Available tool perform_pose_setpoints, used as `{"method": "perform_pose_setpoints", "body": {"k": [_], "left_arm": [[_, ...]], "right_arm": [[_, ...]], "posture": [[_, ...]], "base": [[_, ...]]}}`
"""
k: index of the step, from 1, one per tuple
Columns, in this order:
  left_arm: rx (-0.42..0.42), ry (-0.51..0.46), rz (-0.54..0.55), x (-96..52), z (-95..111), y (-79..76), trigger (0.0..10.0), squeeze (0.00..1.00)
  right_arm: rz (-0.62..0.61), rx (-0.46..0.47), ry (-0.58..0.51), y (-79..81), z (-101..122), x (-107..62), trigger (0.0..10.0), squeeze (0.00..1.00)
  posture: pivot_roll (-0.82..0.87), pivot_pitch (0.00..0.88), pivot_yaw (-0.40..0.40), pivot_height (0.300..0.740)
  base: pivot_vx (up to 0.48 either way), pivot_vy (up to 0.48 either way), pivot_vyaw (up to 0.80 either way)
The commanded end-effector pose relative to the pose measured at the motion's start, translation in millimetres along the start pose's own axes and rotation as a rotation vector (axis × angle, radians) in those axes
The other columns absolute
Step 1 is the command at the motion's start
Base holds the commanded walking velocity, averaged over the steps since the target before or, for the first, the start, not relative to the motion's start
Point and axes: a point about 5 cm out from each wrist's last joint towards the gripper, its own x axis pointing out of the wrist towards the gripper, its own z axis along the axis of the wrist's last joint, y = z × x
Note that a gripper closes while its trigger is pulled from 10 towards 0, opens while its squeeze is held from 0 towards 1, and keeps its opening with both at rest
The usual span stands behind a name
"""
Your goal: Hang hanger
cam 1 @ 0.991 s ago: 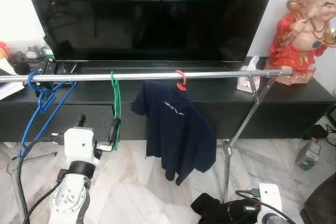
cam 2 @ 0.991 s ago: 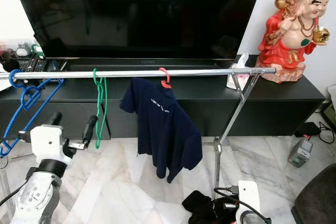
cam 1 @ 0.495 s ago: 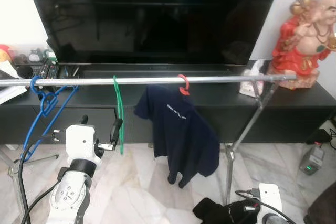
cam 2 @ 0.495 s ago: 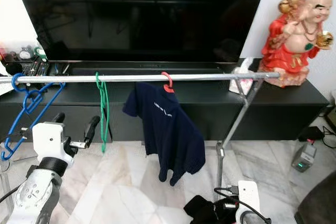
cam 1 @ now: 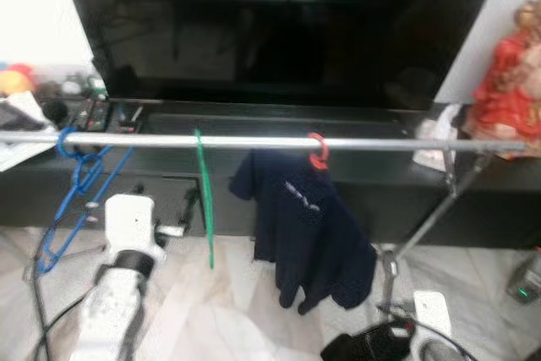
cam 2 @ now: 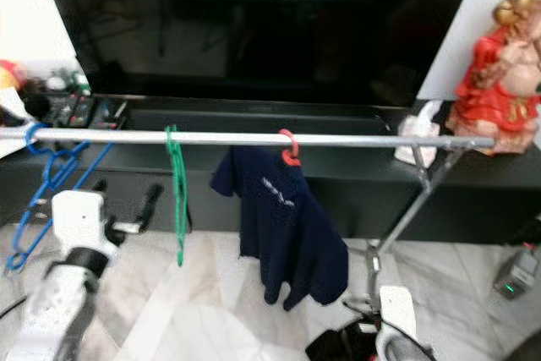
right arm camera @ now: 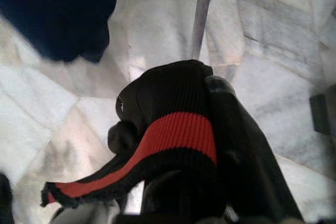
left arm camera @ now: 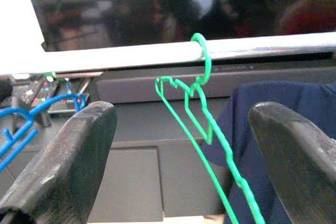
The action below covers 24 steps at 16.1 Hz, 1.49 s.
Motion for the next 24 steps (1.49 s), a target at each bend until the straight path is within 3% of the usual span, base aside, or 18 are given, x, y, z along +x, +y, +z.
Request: {"method": "perform_pose_setpoints", "body": {"k": [1, 8, 12, 14, 15, 18, 22, 24], "left_arm": [[-0.019, -0.015, -0.025, 2.1, 5, -6.5, 10.0, 0.0], [-0.018, 0.005, -0.079, -3.7, 5, -10.3, 10.0, 0.0], [0.035, 0.138, -0.097, -10.7, -9, -8.0, 10.0, 0.0], [0.103, 0.238, -0.026, -8.6, -16, -0.2, 10.0, 0.0], [0.091, 0.269, 0.003, -8.0, -18, 1.6, 10.0, 0.0], [0.098, 0.304, -0.006, 5.2, -24, 0.0, 10.0, 0.0], [0.12, 0.329, 0.056, 35.9, -23, 10.6, 10.0, 0.0], [0.124, 0.369, 0.139, 52.6, -24, 21.3, 10.0, 0.0]], "right_arm": [[-0.022, 0.011, 0.007, -8.0, -2, -1.1, 10.0, 0.0], [-0.019, 0.005, 0.009, -8.0, -2, -1.0, 10.0, 0.0], [-0.02, 0.005, 0.01, -8.0, -2, -0.9, 10.0, 0.0], [-0.012, -0.007, 0.013, -7.7, -2, -0.8, 10.0, 0.0], [-0.006, -0.014, 0.014, -7.5, -1, -0.7, 10.0, 0.0], [-0.001, -0.013, 0.017, -6.5, -1, -0.4, 10.0, 0.0], [0.002, -0.007, 0.018, -5.7, 0, -0.1, 10.0, 0.0], [0.0, 0.0, 0.018, -5.1, 1, 0.1, 10.0, 0.0]], "posture": [[0.03, 0.0, -0.061, 0.716], [0.04, 0.0, -0.062, 0.716], [0.04, 0.0, -0.062, 0.716], [0.04, 0.0, -0.06, 0.716], [0.04, 0.0, -0.06, 0.716], [0.04, 0.0, -0.063, 0.716], [0.04, 0.0, -0.063, 0.716], [0.03, 0.0, -0.059, 0.716]], "base": [[0.33, 0.0, 0.0], [0.231, 0.0, 0.0], [0.0, 0.0, 0.0], [0.0, 0.0, 0.0], [0.0, 0.0, 0.0], [0.0, 0.0, 0.0], [0.0, 0.0, 0.0], [0.0, 0.0, 0.0]]}}
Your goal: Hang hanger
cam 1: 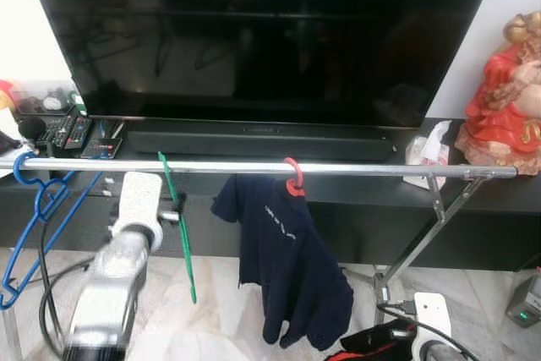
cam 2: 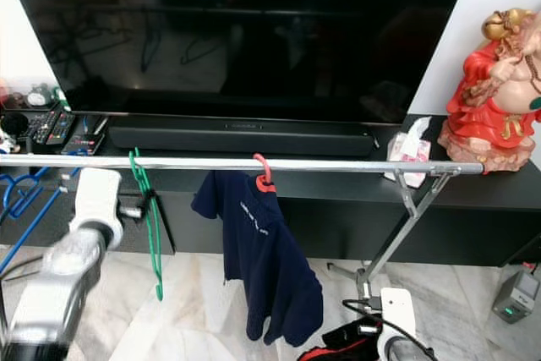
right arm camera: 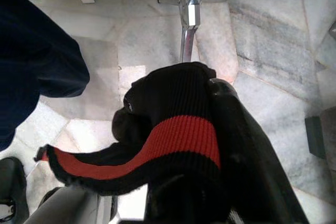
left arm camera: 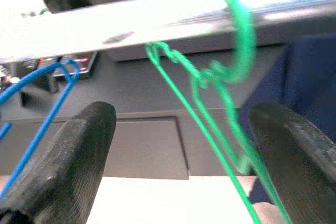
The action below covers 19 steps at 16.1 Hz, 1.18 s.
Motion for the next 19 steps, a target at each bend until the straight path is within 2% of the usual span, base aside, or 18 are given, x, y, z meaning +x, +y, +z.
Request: {"method": "perform_pose_setpoints", "body": {"k": [1, 6, 12, 13, 14, 15, 19], "left_arm": [[0.006, 0.035, 0.03, 6.3, -2, 3.6, 10.0, 0.0], [-0.038, 0.054, -0.006, 23.0, -1, -6.4, 10.0, 0.0], [-0.016, 0.029, -0.042, 26.8, 6, -11.8, 10.0, 0.0], [-0.013, 0.031, -0.043, 26.5, 6, -11.7, 9.2, 0.0], [-0.009, 0.037, -0.043, 26.1, 5, -11.4, 1.5, 0.0], [-0.005, 0.044, -0.041, 25.9, 4, -11.1, 0.0, 0.0], [0.007, 0.089, -0.047, 24.4, -3, -11.1, 0.0, 0.0]], "right_arm": [[-0.002, 0.005, -0.014, -0.2, 6, 1.0, 10.0, 0.0], [0.002, 0.003, -0.011, 0.0, 7, 1.1, 10.0, 0.0], [0.002, 0.003, -0.008, -0.5, 5, 0.8, 10.0, 0.0], [0.003, 0.002, -0.008, -0.5, 5, 0.8, 10.0, 0.0], [0.004, 0.001, -0.008, -0.5, 5, 0.8, 10.0, 0.0], [0.004, 0.001, -0.008, -0.5, 5, 0.8, 10.0, 0.0], [0.006, 0.001, -0.006, -0.4, 5, 0.8, 10.0, 0.0]], "posture": [[0.03, 0.0, -0.059, 0.716], [0.03, 0.0, -0.061, 0.716], [0.03, 0.0, -0.06, 0.716], [0.03, 0.0, -0.06, 0.716], [0.03, 0.0, -0.06, 0.716], [0.03, 0.0, -0.06, 0.716], [0.03, 0.0, -0.061, 0.716]], "base": [[0.0, 0.0, 0.0], [0.0, 0.0, 0.0], [0.0, 0.0, 0.0], [0.0, 0.0, 0.0], [0.0, 0.0, 0.0], [0.0, 0.0, 0.0], [0.0, 0.0, 0.0]]}}
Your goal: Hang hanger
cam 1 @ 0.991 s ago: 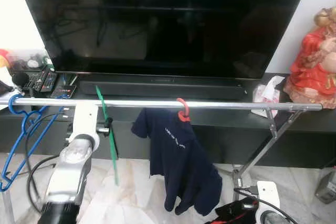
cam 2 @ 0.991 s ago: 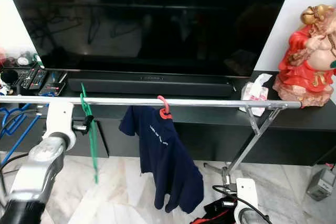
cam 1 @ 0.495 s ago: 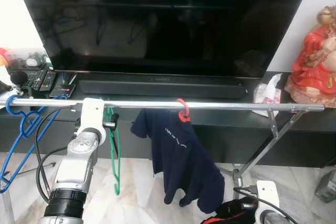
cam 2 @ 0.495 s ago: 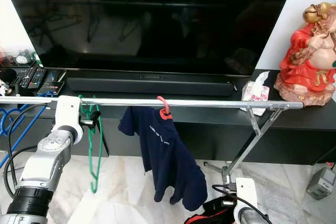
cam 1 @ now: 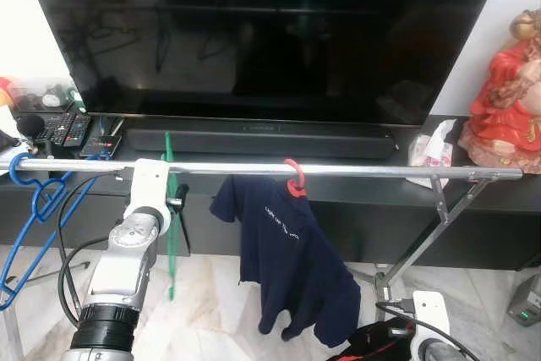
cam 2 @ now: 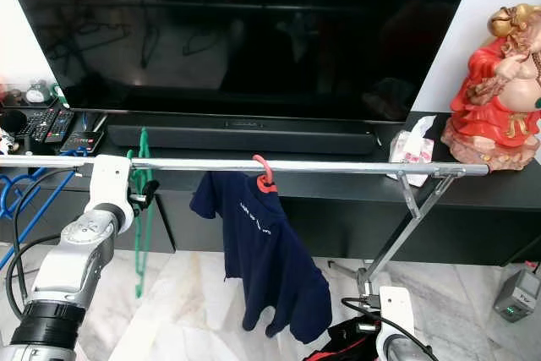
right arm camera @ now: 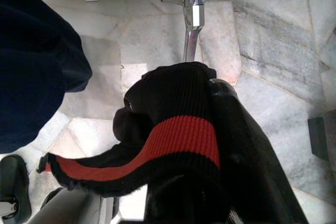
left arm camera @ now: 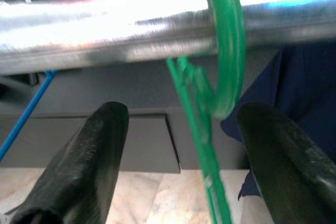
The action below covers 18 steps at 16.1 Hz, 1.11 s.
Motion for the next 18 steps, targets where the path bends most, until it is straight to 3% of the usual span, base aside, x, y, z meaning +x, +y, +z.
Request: {"method": "perform_pose_setpoints", "body": {"k": [1, 18], "left_arm": [[0.027, 0.036, -0.008, -0.4, -5.8, -0.6, 0.0, 0.0], [0.066, 0.028, -0.078, -8.0, -1.3, -4.6, 0.0, 0.0]], "right_arm": [[-0.004, 0.0, -0.006, -1.9, 3.2, 0.3, 10.0, 0.0], [-0.003, -0.001, -0.006, -1.9, 3.2, 0.3, 10.0, 0.0]], "posture": [[0.03, 0.0, -0.061, 0.716], [0.03, 0.0, -0.061, 0.716]], "base": [[0.0, 0.0, 0.0], [0.0, 0.0, 0.0]]}}
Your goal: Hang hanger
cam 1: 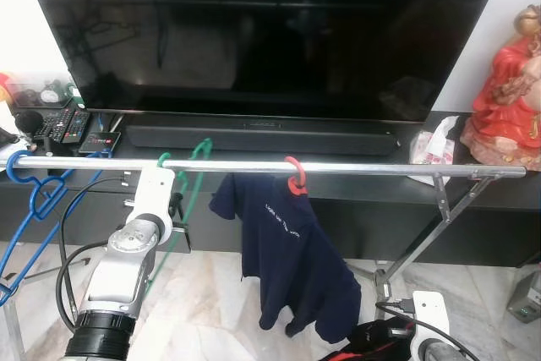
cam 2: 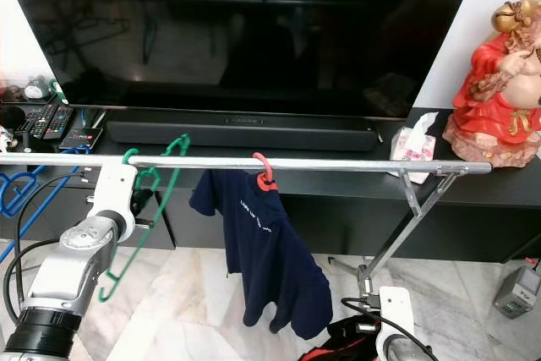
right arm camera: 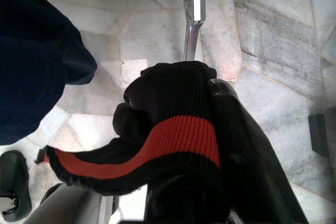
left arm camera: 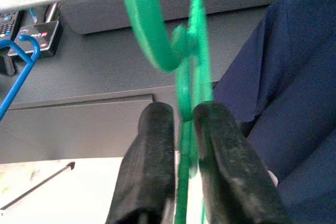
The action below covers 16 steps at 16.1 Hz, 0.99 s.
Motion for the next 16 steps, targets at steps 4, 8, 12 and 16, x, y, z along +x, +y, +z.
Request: {"method": "perform_pose_setpoints", "body": {"k": [4, 8, 12, 16], "left_arm": [[0.024, -0.022, -0.013, -3.7, 7, -2.1, 0.0, 0.0], [0.024, -0.019, -0.011, -7.1, 3, -2.3, 0.0, 0.0], [0.032, -0.086, 0.031, -17.3, -8, 2.6, 0.0, 0.0], [-0.025, -0.242, 0.104, -29.7, -1, 9.4, 0.0, 0.0]], "right_arm": [[-0.006, -0.002, -0.007, -2.5, 3, 0.3, 10.0, 0.0], [-0.006, -0.005, -0.007, -2.6, 3, 0.3, 10.0, 0.0], [-0.006, -0.005, -0.007, -2.6, 3, 0.3, 10.0, 0.0], [-0.003, -0.011, -0.005, -3.1, 3, 0.2, 10.0, 0.0]], "posture": [[0.02, 0.0, -0.063, 0.716], [0.02, 0.0, -0.063, 0.716], [0.02, 0.0, -0.063, 0.716], [0.02, 0.0, -0.065, 0.716]], "base": [[0.0, 0.0, 0.0], [0.0, 0.0, 0.0], [0.0, 0.0, 0.0], [0.0, 0.0, 0.0]]}}
